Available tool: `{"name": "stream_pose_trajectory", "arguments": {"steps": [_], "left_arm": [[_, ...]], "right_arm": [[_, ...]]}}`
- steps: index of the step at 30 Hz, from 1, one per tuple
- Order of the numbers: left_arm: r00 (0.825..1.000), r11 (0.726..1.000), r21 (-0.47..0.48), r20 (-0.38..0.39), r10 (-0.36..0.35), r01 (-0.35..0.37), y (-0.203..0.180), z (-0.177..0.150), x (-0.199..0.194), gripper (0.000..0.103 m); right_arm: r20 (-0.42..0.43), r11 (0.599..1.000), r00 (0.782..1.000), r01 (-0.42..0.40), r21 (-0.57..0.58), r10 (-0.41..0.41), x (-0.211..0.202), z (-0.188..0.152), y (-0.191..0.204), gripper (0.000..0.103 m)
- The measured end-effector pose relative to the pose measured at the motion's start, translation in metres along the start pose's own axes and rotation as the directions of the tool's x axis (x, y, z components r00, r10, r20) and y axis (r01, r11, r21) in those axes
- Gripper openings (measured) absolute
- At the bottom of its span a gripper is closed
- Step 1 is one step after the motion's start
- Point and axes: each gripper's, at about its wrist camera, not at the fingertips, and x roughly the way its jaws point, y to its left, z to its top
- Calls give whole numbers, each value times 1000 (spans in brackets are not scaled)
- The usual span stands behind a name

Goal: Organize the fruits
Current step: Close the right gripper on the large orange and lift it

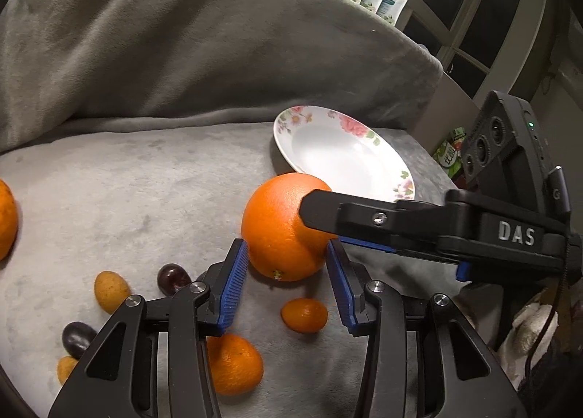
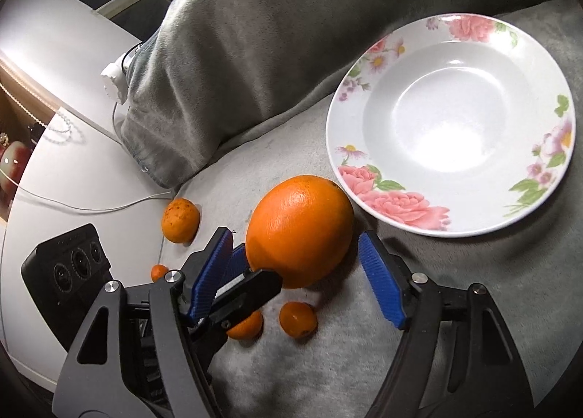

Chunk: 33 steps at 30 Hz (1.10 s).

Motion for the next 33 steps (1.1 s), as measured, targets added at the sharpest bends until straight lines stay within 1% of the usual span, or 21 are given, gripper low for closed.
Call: {"name": "stream_pose_trajectory", "arguments": {"steps": [1, 5, 14, 19, 23, 28, 33], "left_arm": [[1000, 1000, 1, -1, -3, 3, 0, 0, 1, 43], [1000, 1000, 7, 0, -8, 8, 1, 0, 1, 43], [1000, 999, 30, 6, 13, -13, -6, -4, -3, 42], [999, 999, 34, 26, 22, -23, -10, -6, -10, 42], [999, 999, 42, 49, 21, -23, -16, -4, -17, 42], [997, 998, 60, 72, 5, -9, -27, 4, -23, 42], [997, 997, 78, 80, -15, 9, -43, 13, -15, 42]], "right_arm": [[-4, 1000, 1000, -3, 4, 3, 1, -1, -2, 69], [-6, 1000, 1000, -9, 21, 9, 3, -2, -5, 66], [4, 1000, 1000, -18, 9, 18, -4, -8, -4, 63], [13, 1000, 1000, -20, -6, 20, -11, -9, 2, 62], [31, 999, 999, -35, -16, 35, -23, -7, 7, 62], [66, 999, 997, -24, -42, 26, -41, -2, 11, 62], [94, 999, 996, -5, -35, 9, -58, 5, 3, 62]]}}
